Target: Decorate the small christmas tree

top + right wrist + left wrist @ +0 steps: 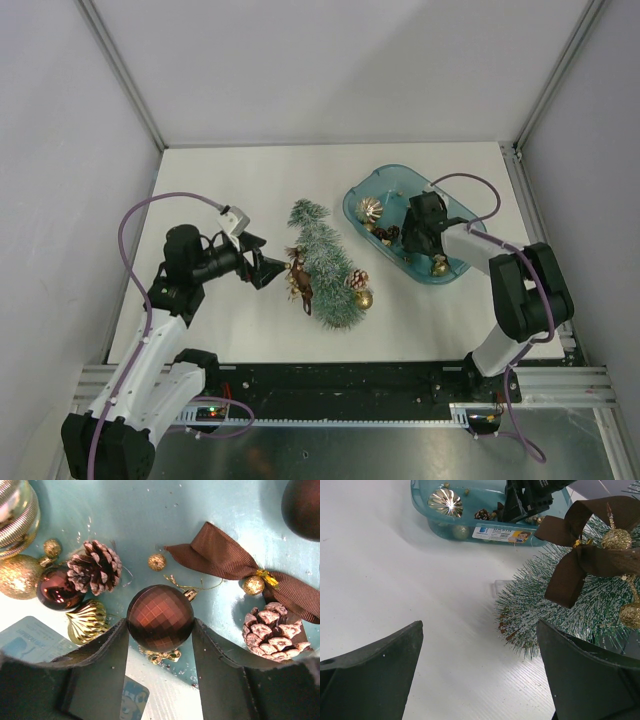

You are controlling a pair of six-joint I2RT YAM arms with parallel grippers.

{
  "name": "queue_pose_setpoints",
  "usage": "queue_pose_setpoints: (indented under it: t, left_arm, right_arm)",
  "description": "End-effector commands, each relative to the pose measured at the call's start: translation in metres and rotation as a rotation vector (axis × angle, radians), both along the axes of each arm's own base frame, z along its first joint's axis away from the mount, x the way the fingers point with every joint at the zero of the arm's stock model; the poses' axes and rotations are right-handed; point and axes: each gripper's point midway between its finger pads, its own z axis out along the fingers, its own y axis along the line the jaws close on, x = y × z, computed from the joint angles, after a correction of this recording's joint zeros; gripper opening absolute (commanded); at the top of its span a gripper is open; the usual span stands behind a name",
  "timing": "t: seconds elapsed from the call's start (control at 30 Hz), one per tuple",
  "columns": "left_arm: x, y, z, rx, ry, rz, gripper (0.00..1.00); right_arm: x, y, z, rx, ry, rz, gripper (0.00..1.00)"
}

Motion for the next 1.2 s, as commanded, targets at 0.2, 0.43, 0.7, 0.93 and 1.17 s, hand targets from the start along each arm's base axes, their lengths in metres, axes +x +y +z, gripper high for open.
queue_pose_setpoints:
  t: [0.2, 0.43, 0.7, 0.93, 1.17]
  left_arm:
    - [-0.006, -0.008, 0.010, -0.011, -0.052, -0.064, 1.00]
    - [-0.012, -0.014, 0.003, -0.001, -0.049, -0.101, 1.00]
    - [-0.011, -0.017, 0.016, 0.009, -0.112, -0.118, 1.00]
    - [-0.004, -0.013, 0.038, 0.035, -0.212, -0.101, 0.99]
    - [-0.004, -0.010, 0.041, 0.038, -0.231, -0.088, 0.99]
  right_arm:
    - [0.022, -0.001, 0.065, 0.027, -0.164, -0.009, 0.35]
    - [-0.007, 0.003, 0.167, 0.291, -0.335, 0.109, 0.32]
    - [-0.084, 0.030, 0.264, 0.658, -0.469, 0.478, 0.35]
    - [-0.150, 0.055, 0.320, 0.828, -0.562, 0.788, 0.37]
    - [-0.203, 0.085, 0.355, 0.888, -0.644, 1.071, 0.40]
